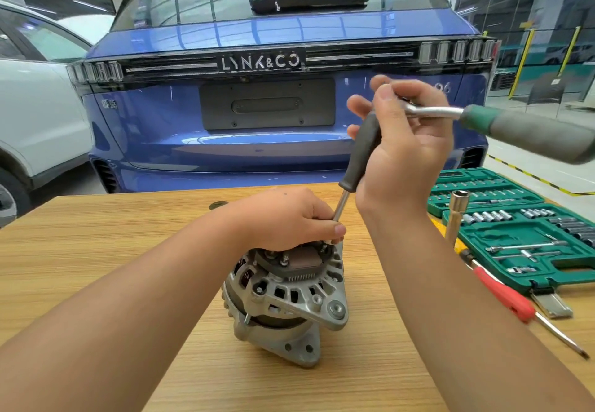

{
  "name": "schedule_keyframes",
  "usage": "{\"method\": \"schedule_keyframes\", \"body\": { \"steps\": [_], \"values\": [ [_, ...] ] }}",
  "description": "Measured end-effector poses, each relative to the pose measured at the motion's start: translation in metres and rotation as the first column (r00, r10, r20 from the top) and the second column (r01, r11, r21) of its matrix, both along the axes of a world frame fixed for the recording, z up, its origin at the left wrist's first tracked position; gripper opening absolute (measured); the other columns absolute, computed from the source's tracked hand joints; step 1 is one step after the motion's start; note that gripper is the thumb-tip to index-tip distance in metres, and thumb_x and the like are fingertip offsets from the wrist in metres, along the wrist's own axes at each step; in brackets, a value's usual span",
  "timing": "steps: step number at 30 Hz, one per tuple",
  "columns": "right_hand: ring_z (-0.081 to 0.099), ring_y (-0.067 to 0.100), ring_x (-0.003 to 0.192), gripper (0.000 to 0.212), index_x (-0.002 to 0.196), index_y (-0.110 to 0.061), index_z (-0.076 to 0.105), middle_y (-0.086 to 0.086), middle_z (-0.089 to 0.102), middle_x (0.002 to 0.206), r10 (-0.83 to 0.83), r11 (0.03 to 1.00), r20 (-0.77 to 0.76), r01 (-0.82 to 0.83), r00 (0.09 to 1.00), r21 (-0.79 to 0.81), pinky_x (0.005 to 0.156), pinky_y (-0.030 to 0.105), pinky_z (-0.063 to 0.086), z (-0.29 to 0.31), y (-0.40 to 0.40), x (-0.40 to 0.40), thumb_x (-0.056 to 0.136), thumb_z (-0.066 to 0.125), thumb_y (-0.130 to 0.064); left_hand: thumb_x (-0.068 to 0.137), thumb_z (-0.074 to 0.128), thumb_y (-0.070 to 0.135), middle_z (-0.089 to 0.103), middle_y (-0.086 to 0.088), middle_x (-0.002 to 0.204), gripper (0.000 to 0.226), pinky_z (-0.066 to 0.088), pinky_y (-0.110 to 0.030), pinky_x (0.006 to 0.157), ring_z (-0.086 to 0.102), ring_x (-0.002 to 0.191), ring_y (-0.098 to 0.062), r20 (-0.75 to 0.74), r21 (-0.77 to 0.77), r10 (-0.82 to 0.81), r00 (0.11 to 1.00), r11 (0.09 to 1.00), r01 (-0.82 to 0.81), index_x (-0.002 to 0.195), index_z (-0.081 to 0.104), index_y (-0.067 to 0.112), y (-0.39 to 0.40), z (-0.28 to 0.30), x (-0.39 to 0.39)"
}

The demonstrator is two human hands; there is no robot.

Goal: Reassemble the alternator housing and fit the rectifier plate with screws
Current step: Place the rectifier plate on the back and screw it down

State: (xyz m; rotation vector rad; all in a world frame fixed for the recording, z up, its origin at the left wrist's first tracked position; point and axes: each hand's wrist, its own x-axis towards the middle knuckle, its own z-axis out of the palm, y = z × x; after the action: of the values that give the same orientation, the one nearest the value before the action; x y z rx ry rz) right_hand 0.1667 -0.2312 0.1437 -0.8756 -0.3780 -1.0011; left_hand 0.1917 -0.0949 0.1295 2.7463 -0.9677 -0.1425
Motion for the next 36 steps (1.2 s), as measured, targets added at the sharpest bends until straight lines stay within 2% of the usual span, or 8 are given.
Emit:
{"method": "schedule_keyframes", "body": {
  "steps": [3, 6, 8, 11, 16, 24, 33, 36],
  "values": [
    [0.072, 0.022, 0.074, 0.026, 0.113, -0.018, 0.059, 0.008, 0.076, 0.095, 0.358, 0.934, -0.163, -0.354, 0.919, 0.054, 0.054, 0.026, 0.049, 0.003, -0.010, 0.001, 0.107, 0.042, -0.037, 0.097, 0.047, 0.067, 0.062, 0.009, 0.085, 0.030, 0.040, -0.029, 0.061, 0.057, 0.071, -0.003, 0.010, 0.008, 0.006, 1.000, 1.000, -0.006, 0.074, 0.061, 0.053, 0.000, -0.001, 0.002],
    [0.065, 0.012, 0.061, 0.050, 0.112, -0.017, 0.061, 0.000, 0.076, 0.086, 0.719, 0.690, -0.249, -0.708, 0.649, 0.150, 0.054, 0.022, 0.048, 0.010, -0.028, 0.003, 0.106, 0.030, -0.055, 0.096, 0.047, 0.068, 0.063, 0.007, 0.088, 0.032, 0.044, -0.030, 0.063, 0.059, 0.077, -0.010, 0.011, 0.015, -0.001, 1.000, 1.000, 0.001, 0.075, 0.060, 0.047, 0.001, -0.001, 0.004],
    [0.063, 0.007, 0.059, 0.045, 0.109, -0.023, 0.063, -0.007, 0.074, 0.083, 0.807, 0.579, -0.250, -0.800, 0.535, 0.159, 0.056, 0.021, 0.049, 0.010, -0.033, 0.004, 0.103, 0.034, -0.057, 0.096, 0.047, 0.068, 0.064, 0.005, 0.089, 0.034, 0.044, -0.031, 0.063, 0.060, 0.077, -0.012, 0.014, 0.023, -0.010, 1.000, 1.000, 0.010, 0.075, 0.060, 0.045, 0.002, -0.002, 0.004],
    [0.061, 0.006, 0.065, 0.029, 0.106, -0.029, 0.061, -0.008, 0.070, 0.087, 0.808, 0.578, -0.187, -0.813, 0.559, 0.065, 0.061, 0.022, 0.048, 0.007, -0.029, 0.003, 0.093, 0.046, -0.050, 0.097, 0.047, 0.067, 0.064, 0.000, 0.090, 0.038, 0.043, -0.032, 0.062, 0.059, 0.075, -0.014, 0.038, 0.023, -0.005, 0.999, 1.000, 0.004, 0.077, 0.057, 0.036, 0.002, -0.003, 0.005],
    [0.061, 0.010, 0.066, 0.022, 0.107, -0.020, 0.061, -0.004, 0.071, 0.091, 0.679, 0.728, -0.117, -0.686, 0.725, -0.025, 0.060, 0.024, 0.049, 0.007, -0.016, -0.002, 0.104, 0.044, -0.033, 0.096, 0.050, 0.067, 0.062, 0.002, 0.083, 0.040, 0.039, -0.029, 0.059, 0.054, 0.066, -0.003, 0.027, 0.002, 0.006, 1.000, 1.000, -0.006, 0.076, 0.057, 0.033, 0.005, -0.004, 0.004],
    [0.063, 0.012, 0.065, 0.015, 0.100, -0.017, 0.063, -0.002, 0.073, 0.091, 0.452, 0.891, -0.087, -0.455, 0.888, -0.006, 0.057, 0.025, 0.050, 0.009, -0.002, -0.006, 0.102, 0.053, -0.027, 0.095, 0.049, 0.067, 0.063, 0.004, 0.081, 0.038, 0.040, -0.029, 0.059, 0.056, 0.065, -0.006, 0.016, 0.006, 0.011, 1.000, 1.000, -0.011, 0.081, 0.060, 0.034, 0.004, -0.003, 0.002],
    [0.059, 0.008, 0.058, 0.039, 0.097, -0.025, 0.064, -0.008, 0.073, 0.085, 0.771, 0.633, -0.259, -0.744, 0.582, 0.214, 0.059, 0.023, 0.045, 0.010, -0.034, 0.008, 0.102, 0.041, -0.057, 0.096, 0.044, 0.069, 0.062, 0.003, 0.085, 0.041, 0.040, -0.031, 0.061, 0.054, 0.070, -0.012, 0.045, 0.034, -0.005, 0.999, 0.999, 0.003, 0.071, 0.056, 0.039, 0.001, -0.003, 0.004],
    [0.060, 0.008, 0.064, 0.023, 0.096, -0.027, 0.066, -0.007, 0.071, 0.088, 0.773, 0.628, -0.207, -0.769, 0.600, 0.116, 0.061, 0.024, 0.047, 0.008, -0.028, 0.005, 0.098, 0.052, -0.045, 0.096, 0.047, 0.068, 0.060, 0.004, 0.083, 0.039, 0.038, -0.031, 0.059, 0.052, 0.067, -0.010, 0.041, 0.004, 0.001, 0.999, 1.000, -0.001, 0.068, 0.057, 0.043, 0.001, -0.003, 0.003]
  ]
}}
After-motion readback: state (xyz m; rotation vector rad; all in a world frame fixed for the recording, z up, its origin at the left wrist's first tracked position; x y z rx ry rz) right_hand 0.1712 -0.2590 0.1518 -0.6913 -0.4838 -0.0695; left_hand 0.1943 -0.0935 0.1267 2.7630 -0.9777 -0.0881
